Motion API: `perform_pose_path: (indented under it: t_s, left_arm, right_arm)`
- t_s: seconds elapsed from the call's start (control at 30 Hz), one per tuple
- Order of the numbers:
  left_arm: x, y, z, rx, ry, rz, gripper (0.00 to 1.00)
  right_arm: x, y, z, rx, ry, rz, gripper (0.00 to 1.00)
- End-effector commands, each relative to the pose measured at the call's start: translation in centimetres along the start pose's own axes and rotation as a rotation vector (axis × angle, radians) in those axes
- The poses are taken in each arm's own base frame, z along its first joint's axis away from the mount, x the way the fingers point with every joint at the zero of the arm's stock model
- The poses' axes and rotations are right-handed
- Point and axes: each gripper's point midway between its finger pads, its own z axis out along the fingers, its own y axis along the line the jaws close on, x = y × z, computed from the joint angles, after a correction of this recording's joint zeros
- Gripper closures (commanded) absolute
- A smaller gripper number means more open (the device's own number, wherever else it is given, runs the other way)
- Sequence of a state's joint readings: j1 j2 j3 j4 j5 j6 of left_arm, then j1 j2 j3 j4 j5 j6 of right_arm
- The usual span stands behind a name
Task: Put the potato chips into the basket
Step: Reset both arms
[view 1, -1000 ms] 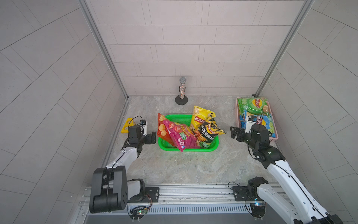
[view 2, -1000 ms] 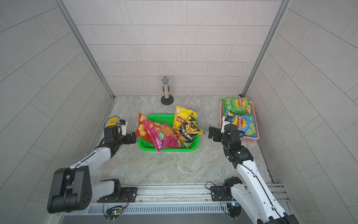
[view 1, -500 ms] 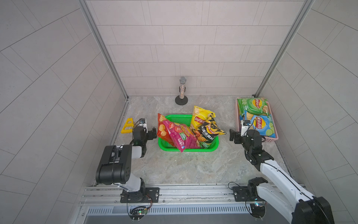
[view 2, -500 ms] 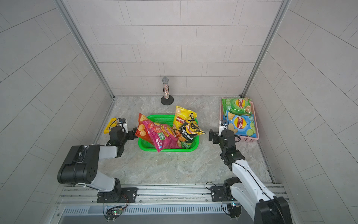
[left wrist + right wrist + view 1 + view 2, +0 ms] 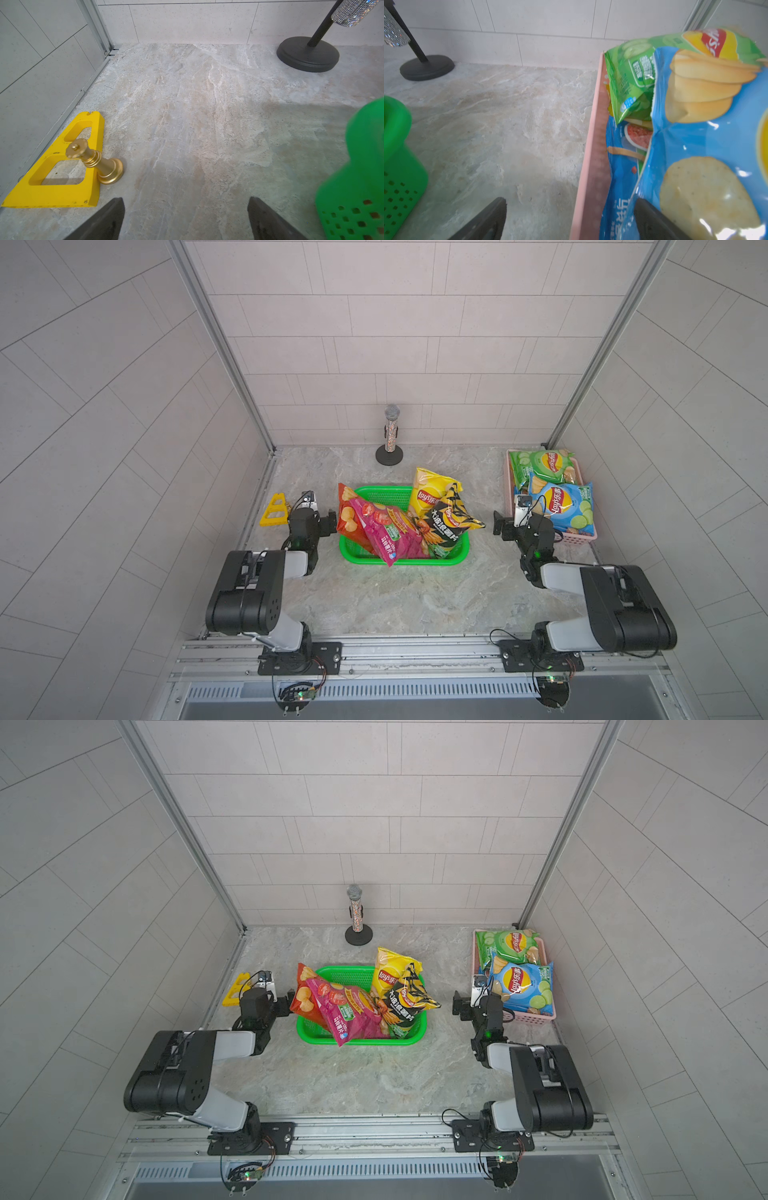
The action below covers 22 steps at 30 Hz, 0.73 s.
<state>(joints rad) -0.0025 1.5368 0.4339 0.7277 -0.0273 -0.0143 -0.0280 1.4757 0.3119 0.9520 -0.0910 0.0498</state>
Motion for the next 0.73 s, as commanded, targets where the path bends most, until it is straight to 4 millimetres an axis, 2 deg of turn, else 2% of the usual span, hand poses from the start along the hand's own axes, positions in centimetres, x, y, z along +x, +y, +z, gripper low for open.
perform_pose_path:
  t_s: [0.0,0.07,0.17,0.23,0.43,0.7]
  left_arm:
    - [-1.0,0.2,0.0,-0.012,-0.021,0.001,0.00]
    - [-1.0,0.2,0.0,-0.012,-0.021,0.000,0.00]
    - [-0.9,0.2,0.0,-0.012,-0.019,0.001,0.00]
    - [-1.0,0.2,0.0,-0.012,-0.021,0.001,0.00]
    - [-0.9,0.2,0.1,-0.012,-0.018,0.003,0.00]
    - [-0.9,0.2,0.0,-0.013,-0.020,0.002,0.00]
  right_arm:
    - [0.2,0.3,0.2,-0.027,-0.072,0.003,0.00]
    - [1.1,0.0,0.3,-0.009,0.028,-0.010,0.00]
    - [0.5,0.4,0.9,-0.029,-0.025,-0.001,0.00]
    - [0.9,0.3,0.5,-0.022,0.017,-0.012,0.00]
    - [1.1,0.2,1.5,-0.031,0.056,0.003,0.00]
    - [0.8,0.1,1.5,-0.021,0.029,0.013,0.00]
